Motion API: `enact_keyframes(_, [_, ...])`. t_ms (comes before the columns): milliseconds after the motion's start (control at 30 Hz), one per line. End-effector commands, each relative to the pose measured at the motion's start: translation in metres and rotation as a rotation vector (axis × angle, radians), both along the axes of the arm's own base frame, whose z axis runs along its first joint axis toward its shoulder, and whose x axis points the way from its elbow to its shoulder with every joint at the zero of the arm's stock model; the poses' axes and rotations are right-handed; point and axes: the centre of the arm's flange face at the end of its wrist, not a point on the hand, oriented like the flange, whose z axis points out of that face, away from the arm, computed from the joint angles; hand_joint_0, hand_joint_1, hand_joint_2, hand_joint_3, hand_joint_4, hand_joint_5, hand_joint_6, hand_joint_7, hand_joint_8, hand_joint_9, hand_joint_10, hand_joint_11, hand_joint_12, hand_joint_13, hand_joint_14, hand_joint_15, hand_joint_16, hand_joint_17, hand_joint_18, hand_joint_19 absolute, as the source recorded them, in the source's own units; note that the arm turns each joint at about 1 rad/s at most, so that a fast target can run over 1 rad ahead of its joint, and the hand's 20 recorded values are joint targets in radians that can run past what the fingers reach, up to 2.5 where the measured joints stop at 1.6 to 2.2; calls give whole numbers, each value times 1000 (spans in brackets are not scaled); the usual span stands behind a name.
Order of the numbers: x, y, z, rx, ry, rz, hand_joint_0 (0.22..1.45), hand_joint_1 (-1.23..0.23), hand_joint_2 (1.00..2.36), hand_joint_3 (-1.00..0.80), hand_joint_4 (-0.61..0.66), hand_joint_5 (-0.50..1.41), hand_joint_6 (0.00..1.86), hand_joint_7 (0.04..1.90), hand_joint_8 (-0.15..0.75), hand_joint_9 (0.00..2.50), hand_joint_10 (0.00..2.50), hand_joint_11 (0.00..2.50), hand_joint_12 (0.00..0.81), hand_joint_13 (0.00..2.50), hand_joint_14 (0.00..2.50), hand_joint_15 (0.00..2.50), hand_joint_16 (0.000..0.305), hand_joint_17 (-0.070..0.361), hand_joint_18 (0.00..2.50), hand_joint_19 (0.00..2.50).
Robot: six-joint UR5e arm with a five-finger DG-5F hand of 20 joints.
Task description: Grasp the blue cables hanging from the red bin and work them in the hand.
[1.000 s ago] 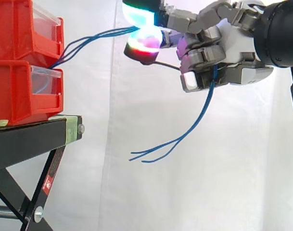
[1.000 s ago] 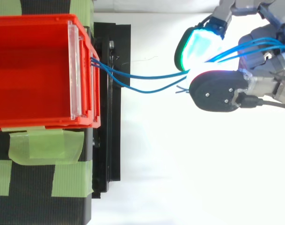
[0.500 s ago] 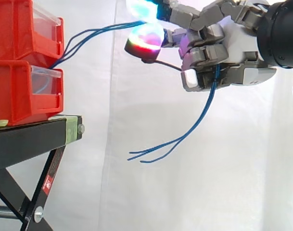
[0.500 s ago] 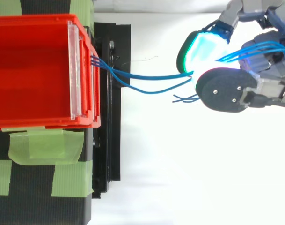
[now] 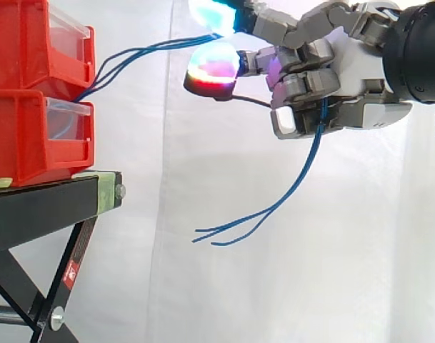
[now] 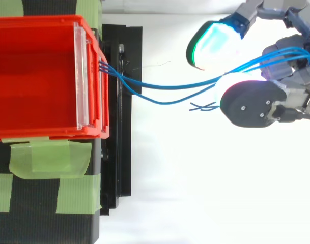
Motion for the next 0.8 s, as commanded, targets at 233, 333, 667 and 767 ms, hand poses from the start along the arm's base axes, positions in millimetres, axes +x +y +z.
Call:
enact_keyframes(233, [0,0,0,-1,1,0,922,-589,1014,-657,226,-75,695,1097,580,1706,2500,2500,706,2097,2500,2148,210,158,2500,766])
enact_keyframes(333, [0,1,-1,-4,5,2,945,-628,1013,-690,222,-85,746,1068,580,1706,2500,2500,706,2097,2500,2148,210,158,2500,766])
enact_keyframes(667, [-1,4,-2,-74,75,35,928,-628,1008,-818,226,-93,811,1039,580,1706,2500,2500,706,2097,2500,2148,210,158,2500,766])
enact_keyframes(767, [0,6,-2,-145,131,67,928,-627,1008,-814,227,-94,818,1043,580,1706,2500,2500,706,2097,2500,2148,210,158,2500,766])
